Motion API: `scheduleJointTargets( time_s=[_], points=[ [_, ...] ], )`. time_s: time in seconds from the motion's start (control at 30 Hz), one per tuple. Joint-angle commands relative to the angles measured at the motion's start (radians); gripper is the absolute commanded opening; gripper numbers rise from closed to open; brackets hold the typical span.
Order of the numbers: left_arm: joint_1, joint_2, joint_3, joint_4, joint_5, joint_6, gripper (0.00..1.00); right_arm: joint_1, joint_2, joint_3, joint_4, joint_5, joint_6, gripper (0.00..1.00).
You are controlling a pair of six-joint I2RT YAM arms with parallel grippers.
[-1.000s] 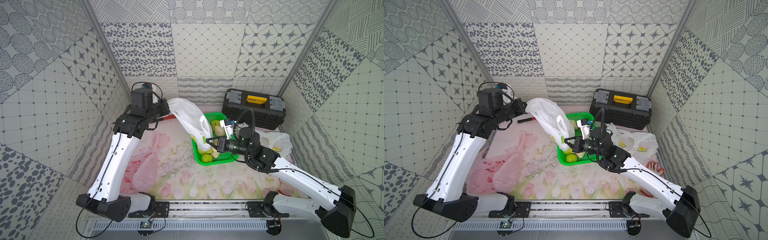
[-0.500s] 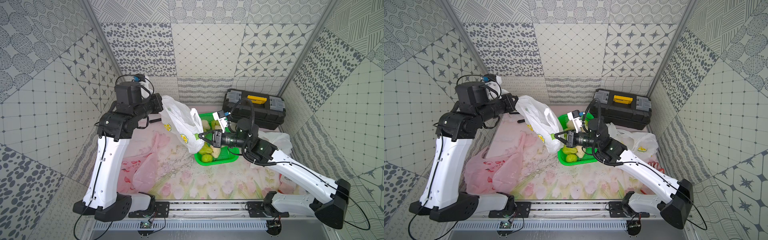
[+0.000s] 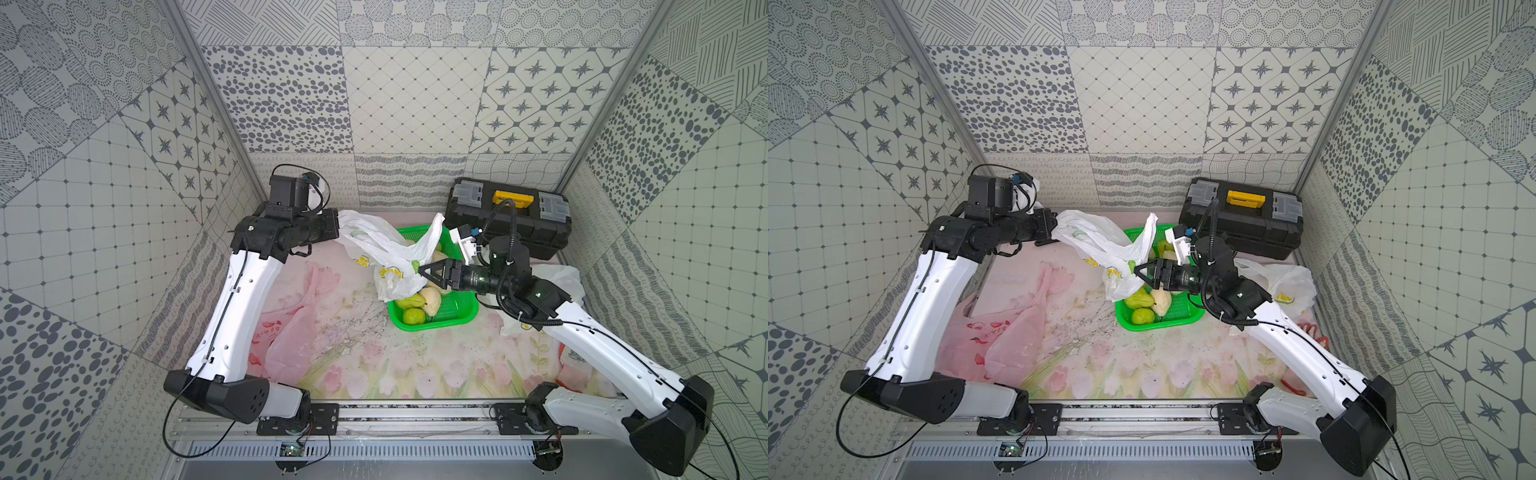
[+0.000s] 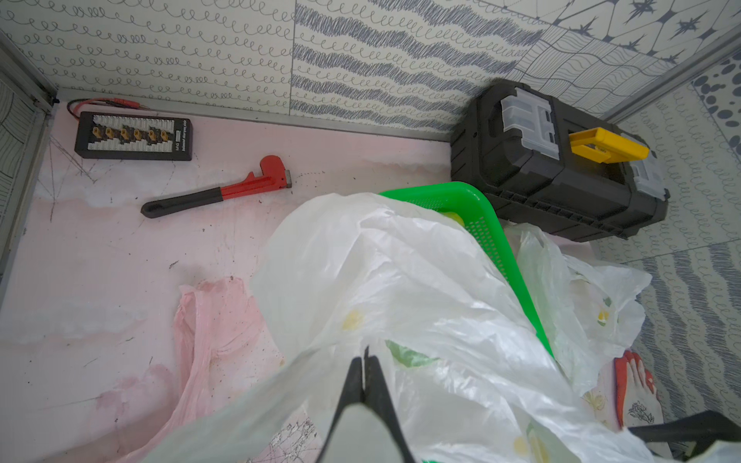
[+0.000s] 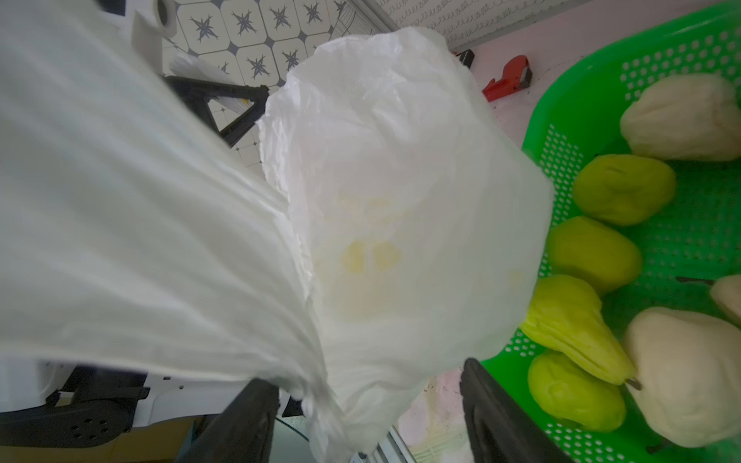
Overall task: Place the pears into plastic bags & tie knots
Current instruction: Pick up the plastic bag at the center of the board.
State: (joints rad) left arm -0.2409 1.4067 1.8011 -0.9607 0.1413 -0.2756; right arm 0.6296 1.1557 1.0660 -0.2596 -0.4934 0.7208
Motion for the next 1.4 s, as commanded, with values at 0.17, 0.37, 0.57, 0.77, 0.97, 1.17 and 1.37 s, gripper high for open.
scheduleJointTargets(
  time_s=[0.17,0.37,0.57,0.77,0.97,1.17,1.37],
  points=[
    [0.005,-0.006,0.178,-0.061,0.098,0.002,0.0,0.2,0.23,0.204,0.053,0.033,-0.06,0.71],
    [0.005,0.037,0.245,-0.145,0.089,0.047,0.0,0.32,0.293,0.251,0.172,-0.092,-0.014,0.7],
    [0.004,0.071,0.123,-0.106,0.147,0.057,0.0,0.212,0.159,0.04,0.133,-0.101,0.04,0.78],
    [-0.002,0.013,-0.135,0.086,0.229,0.076,0.0,0.026,-0.034,-0.103,0.028,-0.121,0.053,0.85],
    [-0.001,0.01,-0.21,0.121,0.263,0.164,0.0,-0.162,-0.111,-0.115,-0.032,-0.14,0.068,0.87],
    [0.005,-0.001,-0.12,0.046,0.141,0.265,0.0,-0.253,0.019,-0.071,-0.325,0.103,-0.027,0.68],
    [0.003,-0.072,-0.197,0.112,0.209,0.309,0.0,-0.125,0.145,-0.001,-0.382,0.373,-0.068,0.73]
  ],
)
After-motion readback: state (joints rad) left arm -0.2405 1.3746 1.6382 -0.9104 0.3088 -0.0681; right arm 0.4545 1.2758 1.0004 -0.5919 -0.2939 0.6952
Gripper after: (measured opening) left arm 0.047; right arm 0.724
